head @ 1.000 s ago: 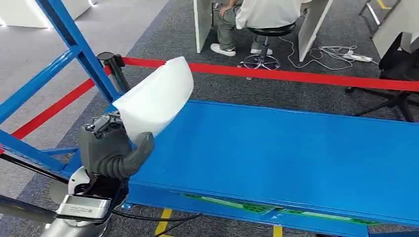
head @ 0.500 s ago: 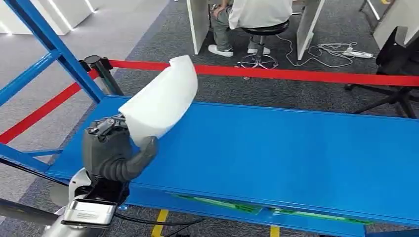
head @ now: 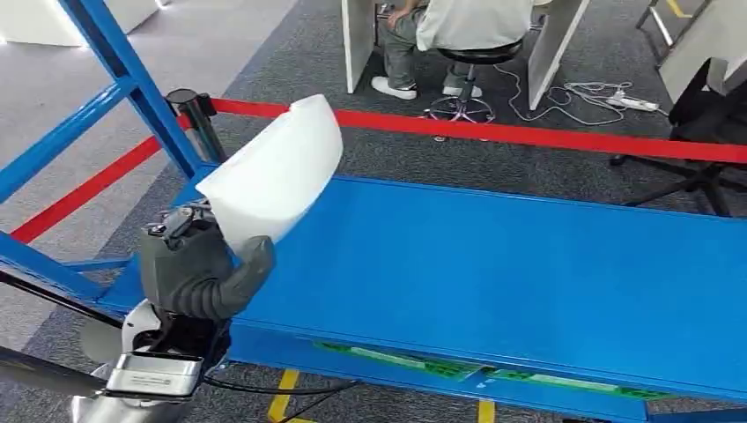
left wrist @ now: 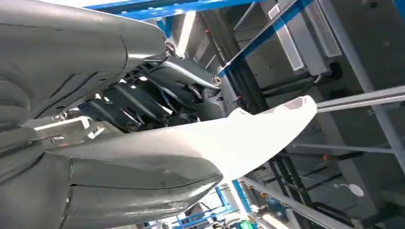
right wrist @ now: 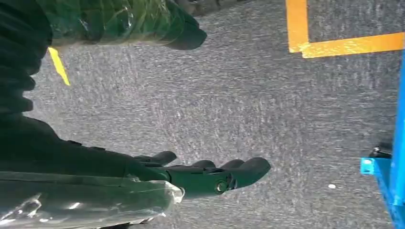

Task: Take the parts from the cabinet and place them on the table.

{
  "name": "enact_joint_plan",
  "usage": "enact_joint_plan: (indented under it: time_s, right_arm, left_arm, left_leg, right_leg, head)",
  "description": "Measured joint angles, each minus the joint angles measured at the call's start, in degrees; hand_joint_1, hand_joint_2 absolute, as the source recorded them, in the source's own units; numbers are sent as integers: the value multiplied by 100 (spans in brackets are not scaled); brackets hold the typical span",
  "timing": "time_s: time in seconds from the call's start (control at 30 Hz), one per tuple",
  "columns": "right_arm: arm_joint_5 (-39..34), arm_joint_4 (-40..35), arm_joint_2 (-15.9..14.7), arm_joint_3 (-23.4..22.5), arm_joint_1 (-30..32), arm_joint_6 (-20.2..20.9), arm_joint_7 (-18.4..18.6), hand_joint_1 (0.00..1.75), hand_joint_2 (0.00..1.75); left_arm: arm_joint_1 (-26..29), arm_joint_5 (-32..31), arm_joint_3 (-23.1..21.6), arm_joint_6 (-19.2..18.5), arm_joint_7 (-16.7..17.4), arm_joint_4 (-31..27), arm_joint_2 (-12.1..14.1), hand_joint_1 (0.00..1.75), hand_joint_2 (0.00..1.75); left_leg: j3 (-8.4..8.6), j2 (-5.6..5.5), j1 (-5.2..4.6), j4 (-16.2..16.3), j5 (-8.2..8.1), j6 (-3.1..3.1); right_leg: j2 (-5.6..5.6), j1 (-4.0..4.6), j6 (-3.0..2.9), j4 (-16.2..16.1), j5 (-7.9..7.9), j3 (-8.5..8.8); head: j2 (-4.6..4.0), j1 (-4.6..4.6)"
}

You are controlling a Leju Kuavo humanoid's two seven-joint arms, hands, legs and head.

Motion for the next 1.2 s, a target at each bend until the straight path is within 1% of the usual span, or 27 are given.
enact_joint_plan:
  time_s: [0.03, 0.07, 0.13, 0.2, 0.3, 0.33, 0.37, 0.4, 0.47, 0.5, 0.53, 0.57, 0.6, 0.63, 0.67, 0.7, 0.8, 0.83, 0.87, 0.9, 0.97, 1.0, 1.03, 1.07, 1.1, 1.17, 1.2]
  right_arm:
    - [11, 0, -4, 0, 12, 0, 13, 0, 175]
    - [15, 0, -9, 0, 17, 2, 15, 0, 175]
    - [18, 0, -11, 0, 6, 2, 15, 0, 175]
    - [22, -2, -13, 2, -19, 4, 18, 0, 175]
    - [39, -2, -13, 9, 11, 7, 22, 0, 175]
    - [42, -2, -13, 9, 17, 7, 24, 0, 175]
    - [48, -2, -20, 7, 7, 7, 29, 0, 175]
    - [53, -2, -20, 9, 2, 9, 28, 0, 175]
    - [55, -2, -20, 15, 10, 9, 31, 0, 175]
    - [55, -2, -20, 15, 16, 9, 31, 0, 175]
    - [55, -2, -22, 15, 20, 9, 33, 0, 175]
    - [57, -2, -24, 15, 20, 9, 37, 0, 175]
    - [59, -2, -26, 17, 19, 9, 42, 0, 175]
    - [66, -2, -24, 22, 20, 11, 48, 0, 175]
    - [74, -2, -24, 28, 19, 11, 50, 0, 175]
    - [81, -2, -24, 35, 15, 11, 55, 0, 175]
    - [94, -2, -26, 37, 14, 11, 63, 0, 175]
    - [94, -2, -26, 37, 13, 11, 63, 0, 175]
    - [96, -2, -28, 39, 13, 11, 61, 0, 175]
    - [96, -2, -28, 37, 15, 9, 61, 0, 175]
    - [101, -2, -31, 37, 15, 11, 63, 0, 175]
    - [103, -2, -37, 39, 17, 11, 63, 0, 175]
    - [107, -2, -39, 39, 22, 11, 66, 0, 175]
    - [107, -2, -42, 37, 24, 11, 74, 0, 175]
    - [109, -2, -46, 37, 23, 11, 79, 0, 175]
    - [118, -2, -57, 37, 9, 11, 81, 0, 175]
    - [123, -2, -61, 39, -8, 11, 81, 0, 175]
  left_arm:
    - [16, 11, 2, 4, 0, 0, 0, 175, 175]
    - [22, 17, 2, 4, 0, 0, -2, 175, 175]
    - [22, 17, 2, 7, 0, 0, -7, 175, 175]
    - [18, 17, 4, 11, 0, 0, -9, 175, 175]
    - [33, 17, -2, 31, -7, 0, -13, 175, 175]
    - [35, 17, 0, 44, -7, 0, -9, 175, 175]
    - [31, 18, 4, 59, -9, -2, -4, 175, 175]
    - [29, 17, 4, 61, -9, -2, -2, 175, 175]
    - [48, 20, 0, 63, -9, -2, 2, 175, 175]
    - [55, 22, 0, 66, -9, 0, 4, 175, 175]
    - [62, 24, 0, 70, -9, 0, 9, 175, 175]
    - [63, 24, 0, 74, -9, 0, 11, 175, 175]
    - [63, 24, 0, 76, -9, 0, 9, 175, 175]
    - [62, 24, 0, 76, -9, -2, 9, 175, 175]
    - [57, 24, 0, 79, -11, -2, 9, 175, 175]
    - [55, 24, 0, 79, -13, -2, 7, 175, 175]
    - [71, 24, 0, 90, -26, -2, 9, 175, 175]
    - [68, 24, 0, 90, -26, -2, 4, 175, 175]
    - [66, 26, 0, 90, -26, -2, -7, 175, 175]
    - [63, 35, 2, 90, -31, -2, -9, 175, 175]
    - [65, 33, 2, 90, -37, -2, -13, 175, 175]
    - [66, 33, 2, 90, -37, -2, -13, 175, 175]
    - [71, 33, 2, 90, -39, -2, -13, 175, 175]
    - [74, 33, 2, 92, -39, -2, -13, 175, 175]
    - [73, 33, 0, 94, -42, -2, -15, 175, 175]
    - [72, 28, -2, 101, -46, -2, -17, 175, 175]
    - [71, 16, -2, 105, -55, -2, -20, 175, 175]
  left_leg:
    - [0, 0, -5, 0, 5, -5]
    - [2, -2, -11, 3, 10, -12]
    - [8, -6, -18, 16, 17, -26]
    - [-37, -7, -64, 67, 29, -68]
    - [-66, -7, -42, 48, 103, -170]
    - [-87, -16, -42, 73, 66, -192]
    - [-120, -12, -33, 183, -93, -238]
    - [-246, -12, -10, 525, -375, -281]
    - [-571, -12, 25, 1417, -858, -339]
    - [-675, -12, 36, 1736, -983, -354]
    - [-657, -12, 53, 1783, -965, -360]
    - [-501, -12, 71, 1579, -814, -360]
    - [-307, -12, 74, 1271, -653, -352]
    - [77, -12, 74, 640, -382, -331]
    - [364, -14, 73, 143, -269, -301]
    - [434, -15, 44, -6, -356, -279]
    - [360, -21, 13, 0, -306, -202]
    - [345, -19, 23, -48, -252, -134]
    - [345, 3, 53, -86, -210, -98]
    - [312, 7, 51, -86, -183, -58]
    - [235, 12, 33, -83, -132, -16]
    - [192, 16, 19, -79, -103, -9]
    - [159, 16, 7, -76, -78, -5]
    - [135, 15, -4, -74, -61, -6]
    - [117, 14, -12, -67, -41, -16]
    - [114, 12, -21, -52, -24, -41]
    - [94, 14, -51, -45, -9, -73]
  right_leg:
    - [0, 0, -2, -44, 93, 36]
    - [0, 0, -10, -378, 317, 216]
    - [-3, 3, -49, -1405, 790, 764]
    - [4, 22, -105, -1826, 767, 983]
    - [13, 42, -185, -1779, 815, 933]
    - [-7, -7, -243, -1825, 870, 931]
    - [-14, -8, -286, -1829, 897, 913]
    - [-16, -10, -315, -1828, 917, 881]
    - [-27, -9, -318, -1822, 959, 815]
    - [-33, -10, -312, -1818, 980, 779]
    - [-36, -10, -302, -1814, 999, 751]
    - [-36, -10, -293, -1809, 1018, 721]
    - [-33, -10, -279, -1805, 1034, 706]
    - [-29, -10, -262, -1805, 1045, 704]
    - [-26, -11, -240, -1805, 1060, 706]
    - [-25, 17, -203, -1798, 1081, 676]
    - [-37, -8, -94, -1816, 1154, 633]
    - [-33, -4, -46, -1822, 1184, 624]
    - [-25, -22, -33, -1754, 1083, 548]
    - [-31, -17, -24, -1532, 848, 453]
    - [-30, -21, -3, -612, 331, 112]
    - [-31, -19, 8, -213, 158, -34]
    - [-31, -19, 11, -53, 124, -64]
    - [-31, -19, 4, -150, 211, 37]
    - [-31, -18, -11, -498, 400, 267]
    - [-32, -9, -68, -1559, 809, 919]
    - [-31, 8, -98, -1820, 720, 1059]
  head:
    - [0, -2]
    - [0, -2]
    - [-2, 0]
    - [0, -4]
    - [0, -13]
    - [0, 2]
    - [0, -24]
    - [0, -52]
    - [0, -46]
    - [0, -53]
    - [0, -50]
    - [0, -48]
    - [-2, -46]
    - [-2, -52]
    - [-2, -48]
    - [-2, -46]
    - [0, -44]
    - [-2, -44]
    - [-2, -42]
    - [0, -24]
    - [-2, -20]
    - [-2, -20]
    - [0, -13]
    - [0, -22]
    - [-2, -17]
    - [-2, -15]
    - [-2, -20]
